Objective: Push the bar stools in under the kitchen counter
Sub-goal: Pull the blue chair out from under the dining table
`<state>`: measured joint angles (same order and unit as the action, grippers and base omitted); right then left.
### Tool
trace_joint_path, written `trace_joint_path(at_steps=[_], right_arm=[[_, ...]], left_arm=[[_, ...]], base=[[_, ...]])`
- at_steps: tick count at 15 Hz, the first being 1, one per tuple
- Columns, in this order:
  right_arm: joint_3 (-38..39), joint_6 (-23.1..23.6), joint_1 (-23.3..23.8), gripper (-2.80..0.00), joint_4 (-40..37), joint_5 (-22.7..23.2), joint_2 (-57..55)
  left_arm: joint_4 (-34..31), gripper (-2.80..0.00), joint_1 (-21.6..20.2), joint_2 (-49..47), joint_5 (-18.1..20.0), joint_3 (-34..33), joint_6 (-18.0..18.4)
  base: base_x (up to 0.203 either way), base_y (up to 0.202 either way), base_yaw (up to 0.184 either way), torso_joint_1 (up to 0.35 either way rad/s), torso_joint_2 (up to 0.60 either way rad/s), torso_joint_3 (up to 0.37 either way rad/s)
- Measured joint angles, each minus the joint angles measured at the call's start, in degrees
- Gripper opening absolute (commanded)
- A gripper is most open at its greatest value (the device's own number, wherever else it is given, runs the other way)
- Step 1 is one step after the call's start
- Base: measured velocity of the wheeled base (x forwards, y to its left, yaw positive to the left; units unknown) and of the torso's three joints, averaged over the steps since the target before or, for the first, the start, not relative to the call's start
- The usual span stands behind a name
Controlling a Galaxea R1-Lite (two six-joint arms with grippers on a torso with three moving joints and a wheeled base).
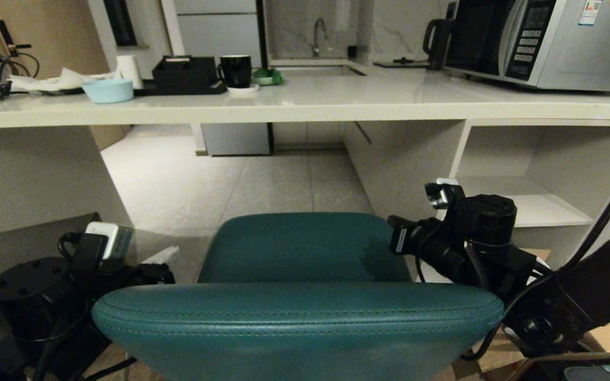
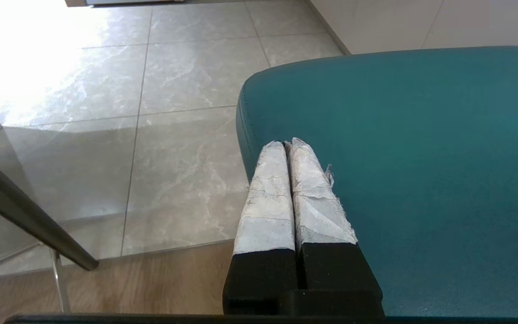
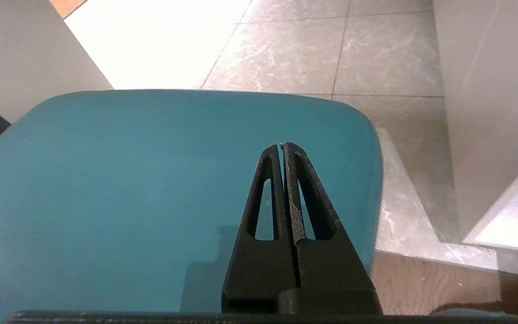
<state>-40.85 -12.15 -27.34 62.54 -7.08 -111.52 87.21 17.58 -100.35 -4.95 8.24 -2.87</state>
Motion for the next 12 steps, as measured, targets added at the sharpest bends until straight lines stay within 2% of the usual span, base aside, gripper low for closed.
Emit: trace_joint_path(at_steps=[3,5,9,12], right_arm=[[0.74,0.02,0.43,-2.80,0.05,0.01,0.79],[1.01,0.02,1.52,-2.80,-0.24,0.01,1.98],[1.58,0.00,3.80,-2.80,-3.41,0.01,7.69],[3.03,0.00,4.33,-2.80,-6.21,0.00,14.03]], left_arm=[[-0.04,-2.80,-0.28,0.16,-0.09,-0.26,0.00],[-0.09,-2.80,-2.27,0.60,0.09,-0.44,0.11],[-0.06,-2.80,-7.24,3.02,0.41,-0.01,4.93],[-0.04,-2.80,-9.75,6.47,0.02,0.20,5.13]], base=[[0.000,0.000,0.000,0.000,0.00,0.000],[0.000,0.000,0.000,0.000,0.00,0.000],[0.000,0.000,0.000,0.000,0.00,0.000],[0.000,0.000,0.000,0.000,0.00,0.000]])
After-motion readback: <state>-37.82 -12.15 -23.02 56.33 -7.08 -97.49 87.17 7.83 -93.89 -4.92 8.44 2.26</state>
